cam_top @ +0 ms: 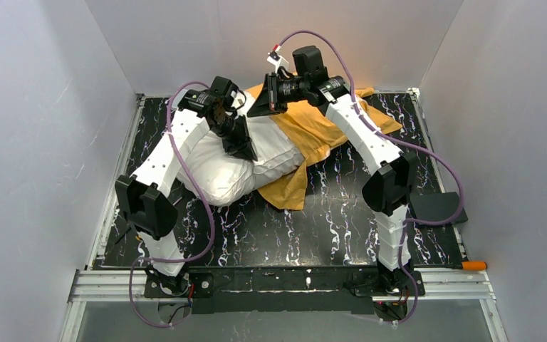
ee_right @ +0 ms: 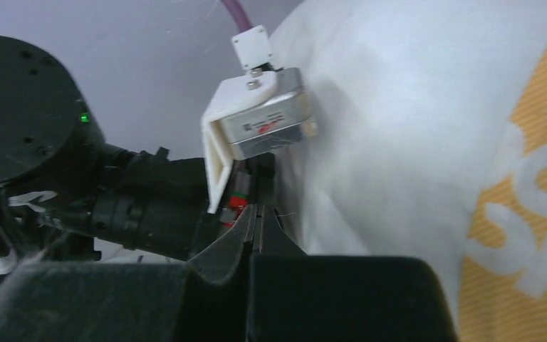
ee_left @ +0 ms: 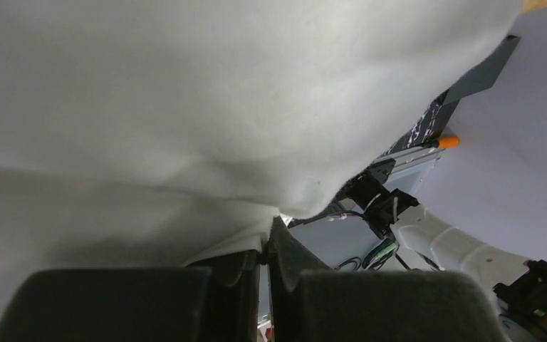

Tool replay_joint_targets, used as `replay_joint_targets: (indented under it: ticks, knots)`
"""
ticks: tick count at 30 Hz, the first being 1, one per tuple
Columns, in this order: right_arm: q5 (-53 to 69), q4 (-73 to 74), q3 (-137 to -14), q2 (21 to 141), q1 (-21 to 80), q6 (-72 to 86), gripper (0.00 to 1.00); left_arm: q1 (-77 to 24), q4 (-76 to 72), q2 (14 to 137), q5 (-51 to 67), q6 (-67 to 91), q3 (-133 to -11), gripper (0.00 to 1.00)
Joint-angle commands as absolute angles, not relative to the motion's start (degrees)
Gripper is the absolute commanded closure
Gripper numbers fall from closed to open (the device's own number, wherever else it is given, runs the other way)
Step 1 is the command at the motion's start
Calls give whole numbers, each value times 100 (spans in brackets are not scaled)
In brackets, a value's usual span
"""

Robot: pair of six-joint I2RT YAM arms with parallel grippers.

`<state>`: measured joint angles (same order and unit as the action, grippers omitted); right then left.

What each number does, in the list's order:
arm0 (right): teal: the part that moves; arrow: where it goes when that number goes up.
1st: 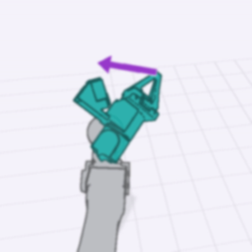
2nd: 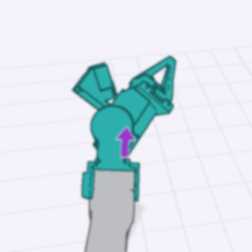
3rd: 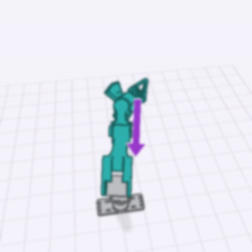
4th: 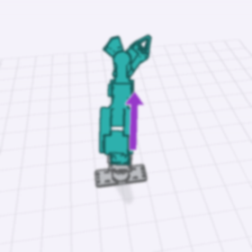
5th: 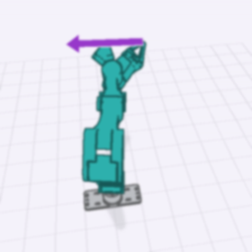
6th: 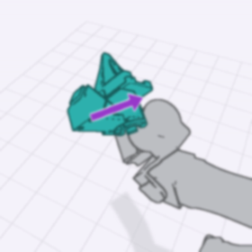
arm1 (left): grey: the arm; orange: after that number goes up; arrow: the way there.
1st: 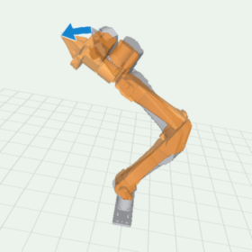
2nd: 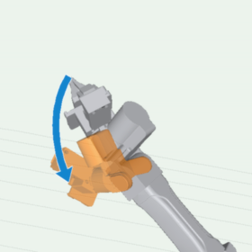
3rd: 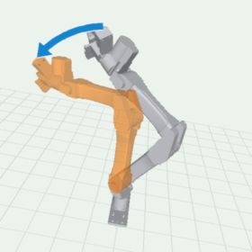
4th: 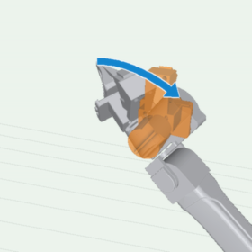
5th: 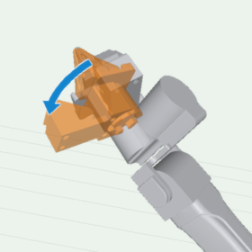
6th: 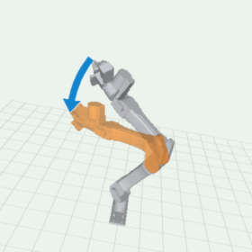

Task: Put the pillow into the pillowcase
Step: Stuff the pillow into the pillowcase.

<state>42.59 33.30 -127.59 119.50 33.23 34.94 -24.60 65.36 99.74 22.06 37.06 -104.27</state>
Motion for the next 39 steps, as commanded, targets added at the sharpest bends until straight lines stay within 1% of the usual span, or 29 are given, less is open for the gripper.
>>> replay_joint_targets:
  ticks: [1,4,5,8,9,11,13,17,18,19,20,21,23,28,33,34,35,36,38,39]
  knots:
    - [3987,3599,-13356,11622,3291,3406,99,-2479,6515,10224,2453,3632,-11066,100]
    - [2855,4958,-13745,11706,3261,2618,74,-2479,6466,10117,2419,3688,-10890,100]
    - [2592,5135,-13728,11681,3261,2416,65,-2476,6439,10071,2414,3691,-10809,100]
    - [1644,5557,-13679,11627,3259,1852,36,-2479,6401,9933,2393,3698,-10618,100]
    - [1352,5656,-13672,11624,3265,1700,29,-2479,6391,9896,2386,3705,-10561,100]
    - [1016,5730,-13626,11630,3261,1470,19,-2480,6372,9819,2391,3733,-10425,100]
    - [879,5803,-13608,11702,3269,1316,15,-2479,6339,9757,2409,3754,-10321,100]
    - [734,5931,-13494,11922,3279,1183,14,-2483,6328,9689,2417,3770,-10223,100]
    - [636,5954,-13484,11965,3274,1160,17,-2479,6328,9670,2413,3771,-10210,100]
    - [566,5958,-13484,11999,3278,1123,25,-2483,6328,9656,2411,3771,-10206,100]
    - [533,5963,-13521,12031,3276,1079,40,-2485,6328,9642,2409,3771,-10190,100]
    - [528,5985,-13639,12069,3274,1051,67,-2479,6328,9641,2401,3771,-10187,100]
    - [579,6103,-13887,12124,3277,1030,98,-2479,6328,9623,2398,3775,-10173,100]
    - [875,6135,-13916,11734,3255,1148,99,-2479,6337,9618,2383,3762,-10113,100]
    - [1268,5984,-13300,11286,3257,1182,99,-2483,6337,9679,2432,3744,-10128,100]
    - [1323,5908,-13048,11209,3260,1152,96,-2479,6337,9685,2436,3741,-10130,100]
    - [1342,5842,-12900,11158,3256,1133,78,-2480,6337,9688,2450,3732,-10129,100]
    - [1326,5811,-12823,11143,3260,1107,63,-2484,6337,9693,2456,3728,-10128,100]
    - [1213,5848,-12821,11196,3260,1055,39,-2479,6338,9692,2469,3714,-10119,100]
    - [1153,5893,-12869,11252,3261,1016,33,-2483,6337,9684,2474,3710,-10116,100]
